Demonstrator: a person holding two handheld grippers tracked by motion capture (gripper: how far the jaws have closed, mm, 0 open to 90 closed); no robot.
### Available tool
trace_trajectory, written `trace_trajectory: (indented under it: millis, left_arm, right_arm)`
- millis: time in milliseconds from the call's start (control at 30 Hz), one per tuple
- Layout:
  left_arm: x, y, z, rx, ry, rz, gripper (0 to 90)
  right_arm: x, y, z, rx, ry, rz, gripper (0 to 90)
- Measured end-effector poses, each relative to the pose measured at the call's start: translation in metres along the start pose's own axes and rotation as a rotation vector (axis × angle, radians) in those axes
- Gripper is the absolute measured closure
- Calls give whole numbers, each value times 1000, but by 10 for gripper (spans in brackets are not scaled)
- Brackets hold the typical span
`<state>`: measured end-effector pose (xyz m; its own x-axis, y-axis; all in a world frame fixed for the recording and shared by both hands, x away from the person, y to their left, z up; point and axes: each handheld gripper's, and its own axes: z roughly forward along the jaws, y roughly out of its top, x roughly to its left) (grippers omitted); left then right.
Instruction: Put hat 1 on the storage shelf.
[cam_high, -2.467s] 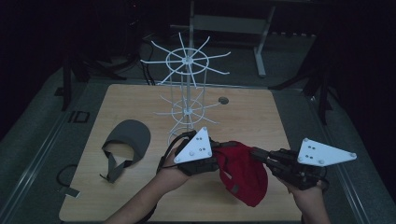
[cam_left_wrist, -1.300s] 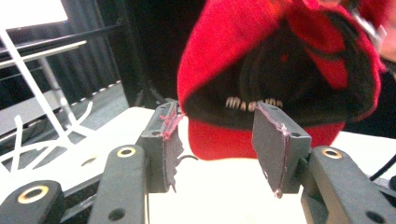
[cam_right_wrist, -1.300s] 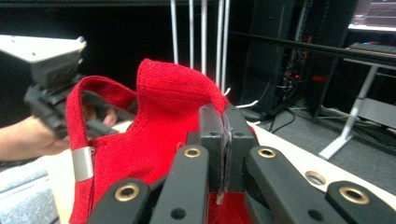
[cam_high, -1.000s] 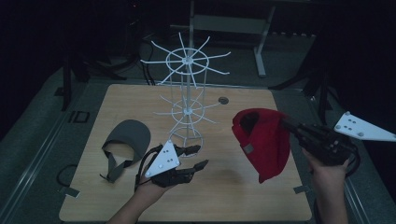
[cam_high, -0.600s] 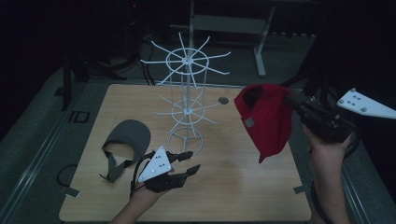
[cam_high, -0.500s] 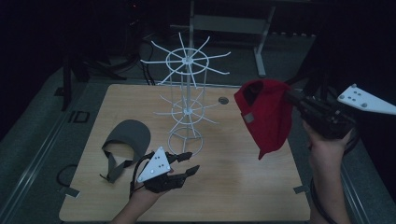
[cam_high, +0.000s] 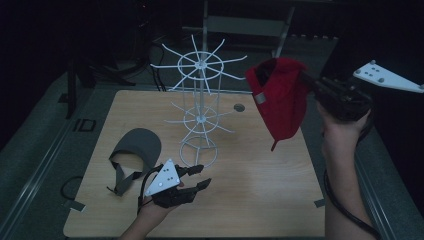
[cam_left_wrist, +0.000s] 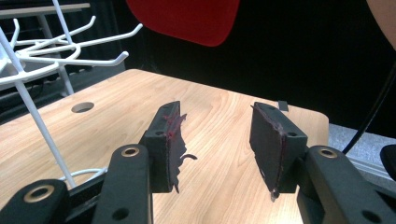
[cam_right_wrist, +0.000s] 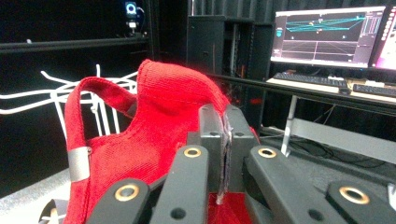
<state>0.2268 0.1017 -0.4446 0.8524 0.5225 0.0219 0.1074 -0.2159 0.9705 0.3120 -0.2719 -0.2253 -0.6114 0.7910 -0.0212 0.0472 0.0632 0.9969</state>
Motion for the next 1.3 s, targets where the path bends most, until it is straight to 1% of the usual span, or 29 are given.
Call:
trace_trajectory:
  millis: [33, 67, 133, 233, 333, 500, 600, 767, 933, 967, 1133, 1267, 1300]
  left_arm:
    - [0, 0, 0, 0, 1, 0, 540]
    - [0, 0, 0, 0, 0, -1, 540]
    - [0, -1, 0, 1, 2, -3, 540]
    - [0, -2, -1, 3, 4, -6, 540]
    - [1, -3, -2, 3, 7, -10, 540]
    - [2, -5, -3, 5, 10, -15, 540]
    - [3, -5, -4, 8, 15, -19, 540]
    - [4, -6, -5, 7, 19, -21, 540]
    - [5, -7, -7, 7, 25, -26, 540]
    - [5, -7, -7, 7, 25, -27, 540]
    - [5, -9, -9, 10, 33, -27, 540]
    - [6, -11, -11, 16, 37, -32, 541]
    - [6, -12, -12, 16, 42, -37, 541]
  right_arm:
    - [0, 0, 2, 1, 4, 3, 886]
    - [1, 0, 4, 4, 18, 7, 886]
    - [4, -1, 7, 18, 15, -5, 886]
    - [7, -5, 10, 31, 25, -11, 886]
    - [9, -11, 12, 43, 33, -20, 886]
    - [12, -26, 12, 54, 52, -14, 885]
    - [16, -33, 12, 60, 55, -30, 885]
    - [22, -44, 15, 77, 82, -36, 883]
    - [27, -53, 16, 83, 110, -33, 879]
    - [27, -55, 15, 83, 121, -26, 878]
    - [28, -62, 13, 82, 143, -7, 865]
    - [28, -67, 10, 83, 159, 0, 844]
    - [28, -68, 10, 86, 161, 0, 825]
